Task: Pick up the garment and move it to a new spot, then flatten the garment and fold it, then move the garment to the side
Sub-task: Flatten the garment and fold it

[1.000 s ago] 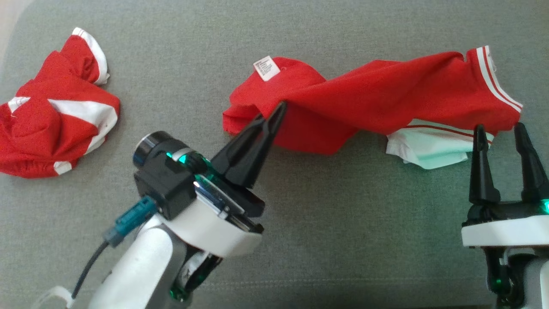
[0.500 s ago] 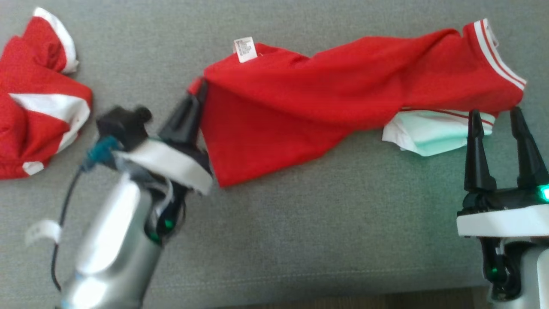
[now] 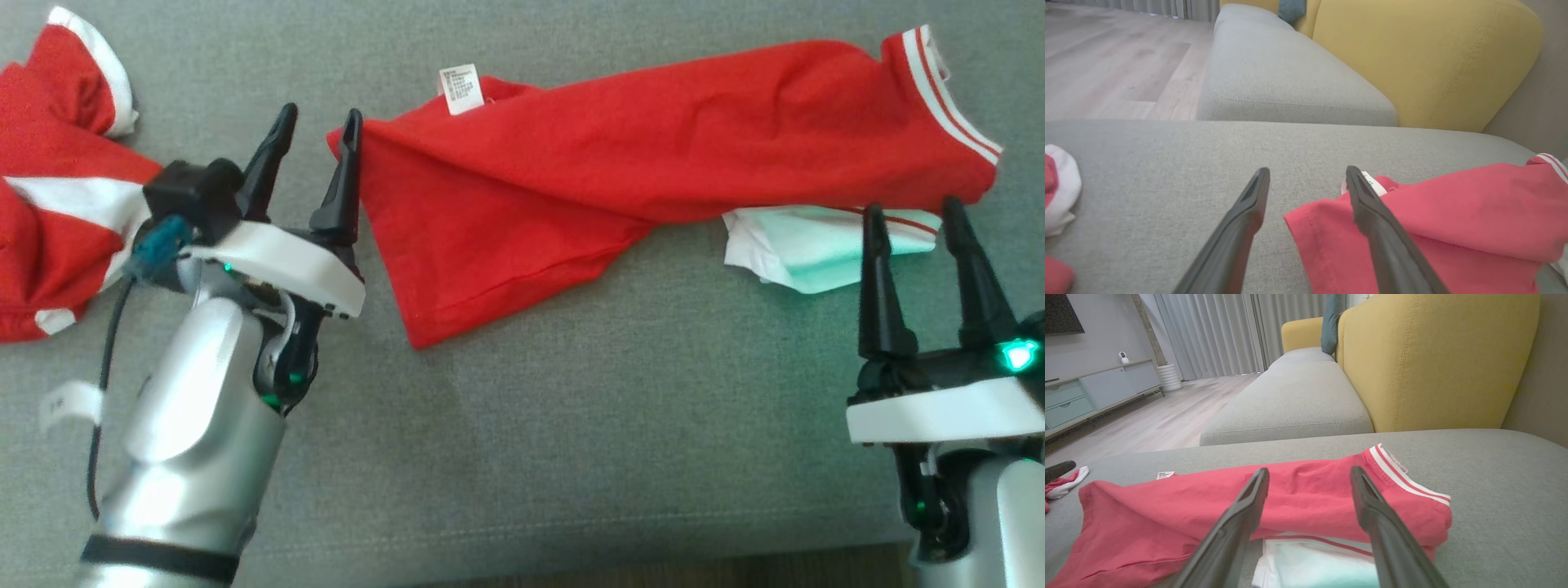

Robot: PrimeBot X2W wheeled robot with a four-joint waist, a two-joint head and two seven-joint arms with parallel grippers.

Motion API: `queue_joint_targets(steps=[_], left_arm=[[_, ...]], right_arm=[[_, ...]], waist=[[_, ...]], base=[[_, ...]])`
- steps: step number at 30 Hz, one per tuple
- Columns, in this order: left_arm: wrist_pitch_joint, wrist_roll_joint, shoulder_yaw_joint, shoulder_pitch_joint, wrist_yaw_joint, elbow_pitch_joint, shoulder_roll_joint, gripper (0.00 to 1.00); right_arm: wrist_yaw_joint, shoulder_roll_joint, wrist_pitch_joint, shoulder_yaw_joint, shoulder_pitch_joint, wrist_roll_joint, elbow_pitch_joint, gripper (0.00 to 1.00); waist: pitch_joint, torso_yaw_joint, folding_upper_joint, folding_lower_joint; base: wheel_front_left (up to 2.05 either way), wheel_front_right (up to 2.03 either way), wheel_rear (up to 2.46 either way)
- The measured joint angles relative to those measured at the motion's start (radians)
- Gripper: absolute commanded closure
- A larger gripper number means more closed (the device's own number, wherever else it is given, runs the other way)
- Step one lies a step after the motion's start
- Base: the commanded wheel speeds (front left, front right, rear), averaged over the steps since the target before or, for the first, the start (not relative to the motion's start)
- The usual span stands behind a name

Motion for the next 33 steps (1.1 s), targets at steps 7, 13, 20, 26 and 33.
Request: queue_joint_targets(steps=[7,13,20,26,33], left_arm=[[-0.010,0.120,0.077,0.184,0.096,-0.262,0.023,0.00],[-0.013,0.166,0.126,0.333,0.120,-0.415,0.029,0.00],[-0.016,0.180,0.133,0.463,0.123,-0.465,0.018,0.00],[-0.016,0.179,0.133,0.480,0.114,-0.464,0.012,0.00],[-0.016,0.179,0.133,0.480,0.102,-0.452,0.004,0.00]], right_arm=[[0.000,0.000,0.008,0.013,0.009,-0.033,0.007,0.00],[0.000,0.000,0.021,0.022,0.014,-0.051,0.011,0.00],[0.000,0.000,0.033,0.008,0.076,-0.050,0.013,0.00],[0.000,0.000,0.041,0.006,0.075,-0.050,0.009,0.00],[0.000,0.000,0.041,0.006,0.075,-0.049,0.006,0.00]], waist=[[-0.056,0.013,0.0000,0.0000],[-0.096,0.030,0.0000,0.0000],[-0.146,0.060,0.0000,-0.0001],[-0.156,0.067,0.0000,-0.0001],[-0.148,0.065,0.0000,-0.0001]], base=[[0.00,0.00,0.00],[0.00,0.00,0.00],[0.00,0.00,0.00],[0.00,0.00,0.00],[0.00,0.00,0.00]])
